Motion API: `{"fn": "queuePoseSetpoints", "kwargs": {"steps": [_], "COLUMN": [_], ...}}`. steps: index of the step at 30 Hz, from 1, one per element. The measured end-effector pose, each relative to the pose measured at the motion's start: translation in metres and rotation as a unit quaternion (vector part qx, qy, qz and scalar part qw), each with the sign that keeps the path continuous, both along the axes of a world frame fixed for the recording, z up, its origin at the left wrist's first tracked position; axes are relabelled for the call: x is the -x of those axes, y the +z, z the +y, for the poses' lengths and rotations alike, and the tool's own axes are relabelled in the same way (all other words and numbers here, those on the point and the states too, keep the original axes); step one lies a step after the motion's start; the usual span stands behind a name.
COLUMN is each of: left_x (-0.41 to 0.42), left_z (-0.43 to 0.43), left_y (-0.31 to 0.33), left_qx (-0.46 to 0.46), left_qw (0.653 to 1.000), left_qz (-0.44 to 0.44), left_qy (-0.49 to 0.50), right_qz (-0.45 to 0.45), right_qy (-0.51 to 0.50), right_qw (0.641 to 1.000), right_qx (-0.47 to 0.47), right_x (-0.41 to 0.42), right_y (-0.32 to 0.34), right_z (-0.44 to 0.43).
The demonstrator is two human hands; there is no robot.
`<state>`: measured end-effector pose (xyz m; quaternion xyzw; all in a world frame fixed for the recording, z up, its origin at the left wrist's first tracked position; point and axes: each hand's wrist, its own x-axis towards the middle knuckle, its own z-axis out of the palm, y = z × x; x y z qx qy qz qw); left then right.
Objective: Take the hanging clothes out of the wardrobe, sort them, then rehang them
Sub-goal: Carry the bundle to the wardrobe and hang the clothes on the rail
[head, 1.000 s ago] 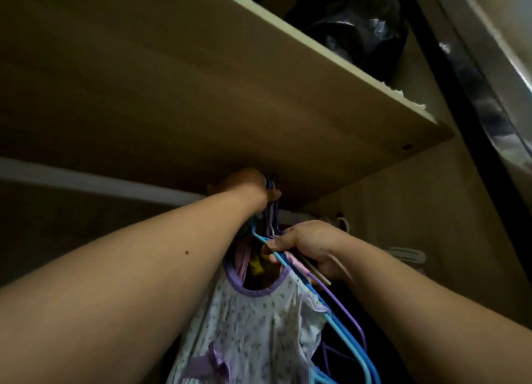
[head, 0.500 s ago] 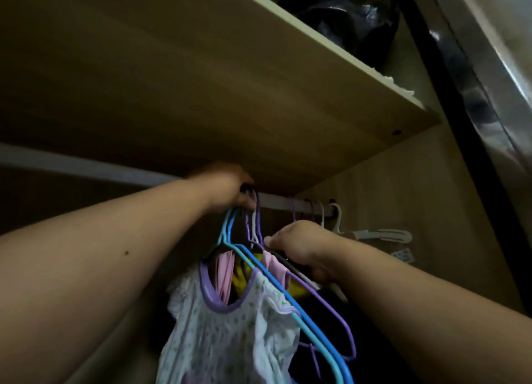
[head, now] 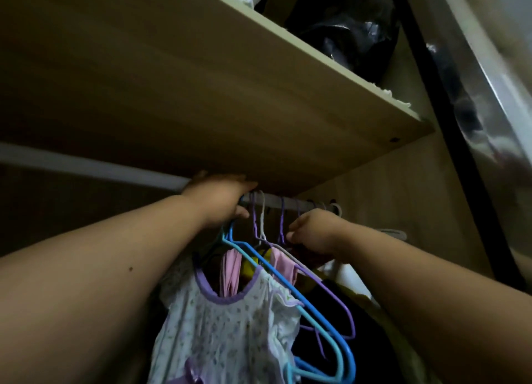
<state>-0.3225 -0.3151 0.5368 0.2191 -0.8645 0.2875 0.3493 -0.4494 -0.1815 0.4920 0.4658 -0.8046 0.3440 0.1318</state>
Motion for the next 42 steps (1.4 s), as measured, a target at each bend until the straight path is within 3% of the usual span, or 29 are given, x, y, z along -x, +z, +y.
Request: {"fn": "queuePoseSetpoints", "kwargs": {"steps": [4,10,16,20,25,31,35,42], "left_x": [0.0,0.009,0.028,0.043,0.067,0.077,0.072,0.068], "left_z": [0.02,0.093,0.218,0.321,0.452,0.607,0.688,0.793], "left_y": [-0.02,-0.057,-0.121,-0.173,-0.265,-0.401,-0.465,-0.549], "left_qx": [-0.009,-0.069,-0.067,-0.074,-0.13,-0.142,-0.149,-0.153], "left_qw": [0.995,0.971,0.966,0.941,0.894,0.802,0.746,0.626], "left_qz": [0.061,0.102,0.064,0.03,-0.079,-0.269,-0.358,-0.474], "left_qy": [-0.082,-0.204,-0.241,-0.33,-0.422,-0.515,-0.541,-0.601], "right_qz": [0.123,0.314,0.346,0.305,0.197,0.013,-0.085,-0.238], "right_qy": [-0.028,-0.149,-0.221,-0.29,-0.39,-0.49,-0.527,-0.591], "right_qw": [0.99,0.936,0.912,0.906,0.885,0.831,0.807,0.724], "right_qx": [0.057,0.054,0.021,-0.055,-0.16,-0.263,-0.255,-0.264], "right_x": [-0.012,-0.02,-0.041,-0.046,-0.051,-0.086,-0.109,-0.152], "right_y": [-0.006,-0.034,-0.097,-0.15,-0.243,-0.365,-0.427,-0.528], "right_z": [0.022,0.091,0.23,0.337,0.477,0.632,0.698,0.785]}}
